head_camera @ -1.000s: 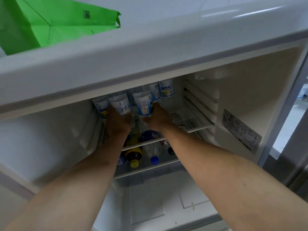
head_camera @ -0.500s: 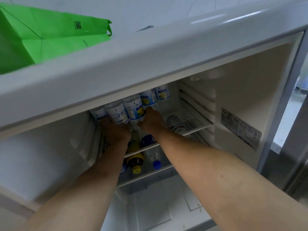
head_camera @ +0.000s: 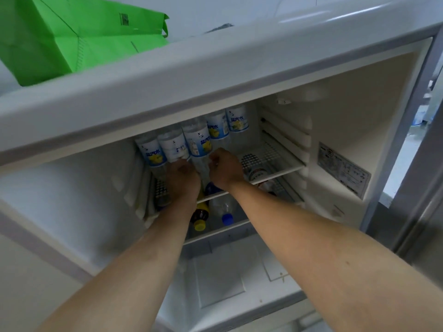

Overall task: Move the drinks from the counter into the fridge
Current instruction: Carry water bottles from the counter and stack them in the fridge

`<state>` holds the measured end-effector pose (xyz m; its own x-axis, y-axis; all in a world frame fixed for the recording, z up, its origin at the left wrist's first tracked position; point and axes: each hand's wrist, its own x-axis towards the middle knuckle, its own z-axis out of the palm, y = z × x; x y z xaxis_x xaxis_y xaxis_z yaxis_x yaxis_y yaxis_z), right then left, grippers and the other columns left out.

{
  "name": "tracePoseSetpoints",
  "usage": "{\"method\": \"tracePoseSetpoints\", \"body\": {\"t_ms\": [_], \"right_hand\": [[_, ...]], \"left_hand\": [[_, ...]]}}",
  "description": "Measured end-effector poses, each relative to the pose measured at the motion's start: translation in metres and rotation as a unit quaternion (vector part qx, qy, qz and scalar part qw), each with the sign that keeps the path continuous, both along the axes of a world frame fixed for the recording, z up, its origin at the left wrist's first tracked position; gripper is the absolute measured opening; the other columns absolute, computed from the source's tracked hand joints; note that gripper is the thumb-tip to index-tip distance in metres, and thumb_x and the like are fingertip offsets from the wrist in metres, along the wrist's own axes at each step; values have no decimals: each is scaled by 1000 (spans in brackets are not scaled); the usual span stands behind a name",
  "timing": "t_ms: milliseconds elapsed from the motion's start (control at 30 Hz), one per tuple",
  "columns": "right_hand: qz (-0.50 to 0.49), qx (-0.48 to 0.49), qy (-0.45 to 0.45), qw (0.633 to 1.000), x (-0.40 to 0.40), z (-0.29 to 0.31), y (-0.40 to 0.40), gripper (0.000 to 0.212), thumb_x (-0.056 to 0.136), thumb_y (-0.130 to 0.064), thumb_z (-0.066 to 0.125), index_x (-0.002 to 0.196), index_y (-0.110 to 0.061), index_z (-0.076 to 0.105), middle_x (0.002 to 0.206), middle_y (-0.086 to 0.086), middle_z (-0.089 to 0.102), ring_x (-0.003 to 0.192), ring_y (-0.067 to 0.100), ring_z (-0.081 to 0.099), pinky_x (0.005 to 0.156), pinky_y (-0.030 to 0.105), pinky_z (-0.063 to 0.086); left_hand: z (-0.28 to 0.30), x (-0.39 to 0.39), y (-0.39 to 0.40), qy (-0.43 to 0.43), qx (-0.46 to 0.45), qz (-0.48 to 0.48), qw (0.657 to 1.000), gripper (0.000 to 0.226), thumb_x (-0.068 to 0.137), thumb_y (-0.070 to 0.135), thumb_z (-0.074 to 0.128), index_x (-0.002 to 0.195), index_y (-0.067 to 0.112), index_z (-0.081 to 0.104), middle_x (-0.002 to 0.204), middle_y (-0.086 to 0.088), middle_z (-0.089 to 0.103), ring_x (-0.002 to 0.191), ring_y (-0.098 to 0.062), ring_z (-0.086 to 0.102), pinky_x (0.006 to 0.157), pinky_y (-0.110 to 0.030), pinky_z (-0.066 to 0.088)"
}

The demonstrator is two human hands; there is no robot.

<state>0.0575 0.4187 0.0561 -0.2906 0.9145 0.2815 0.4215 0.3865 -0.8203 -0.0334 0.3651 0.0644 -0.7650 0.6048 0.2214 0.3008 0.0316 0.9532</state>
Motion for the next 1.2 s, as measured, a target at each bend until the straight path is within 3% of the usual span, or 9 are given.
{"method": "tracePoseSetpoints", "body": {"t_ms": [100,200,300,433,667,800,867,1033,1200], "right_hand": [[-16,7,47,999,22,-7,-15,8,95,-19,57,92,-15,63,90,-1,66,89,20,64,73,28,48],[-43,10,78,996,59,-16,-38,26,89,-25,62,64,-26,54,62,-11,58,62,6,58,55,27,43],[-84,-8,83,993,106,-30,-69,35,84,-30,61,53,-25,46,50,-10,51,51,-2,49,47,22,35],[-147,-43,99,983,185,-57,-129,45,88,-39,62,54,-16,42,46,-6,39,48,8,39,50,32,30],[-308,-61,93,945,332,-105,-261,49,85,-42,60,53,-14,35,43,-5,35,47,8,34,52,31,30],[-430,-111,91,891,404,-143,-346,47,83,-39,63,52,-15,37,43,-7,37,45,6,32,48,29,29],[-478,-150,88,861,437,-165,-395,46,85,-36,66,53,-15,41,45,-7,37,47,8,35,51,30,32],[-591,-234,118,763,506,-213,-505,42,86,-31,67,55,-15,45,53,1,42,55,16,39,56,32,33],[-651,-312,186,667,537,-255,-587,37,87,-33,66,60,-15,48,56,-2,44,59,18,42,58,30,35]], "left_hand": [[0,16,-13,-149,85,28,985,17,99,27,52,107,17,63,115,-4,67,107,-24,63,90,-38,54],[0,48,-25,-228,140,20,963,30,97,31,56,111,7,67,117,-16,69,110,-32,65,96,-48,53],[-7,95,-42,-242,174,-13,954,12,94,29,61,84,23,63,85,7,73,82,-5,69,76,-25,55],[-30,165,-80,-175,143,-101,969,29,95,34,58,68,26,62,52,21,64,52,11,57,54,-5,43],[-103,274,-166,-13,28,-227,973,48,97,31,55,56,9,42,55,-4,40,54,-13,38,54,-28,29],[-149,321,-224,49,-52,-298,952,57,97,36,54,50,13,32,48,1,32,46,-7,39,45,-19,27],[-176,336,-253,71,-118,-335,932,57,95,42,52,53,6,39,51,-3,41,51,-13,41,51,-31,33],[-239,348,-312,162,-245,-438,849,54,81,56,41,61,7,51,57,-2,50,62,-29,45,59,-34,32],[-295,334,-336,226,-345,-508,757,45,93,43,60,60,12,55,56,-3,59,58,-28,55,57,-34,42]]}}
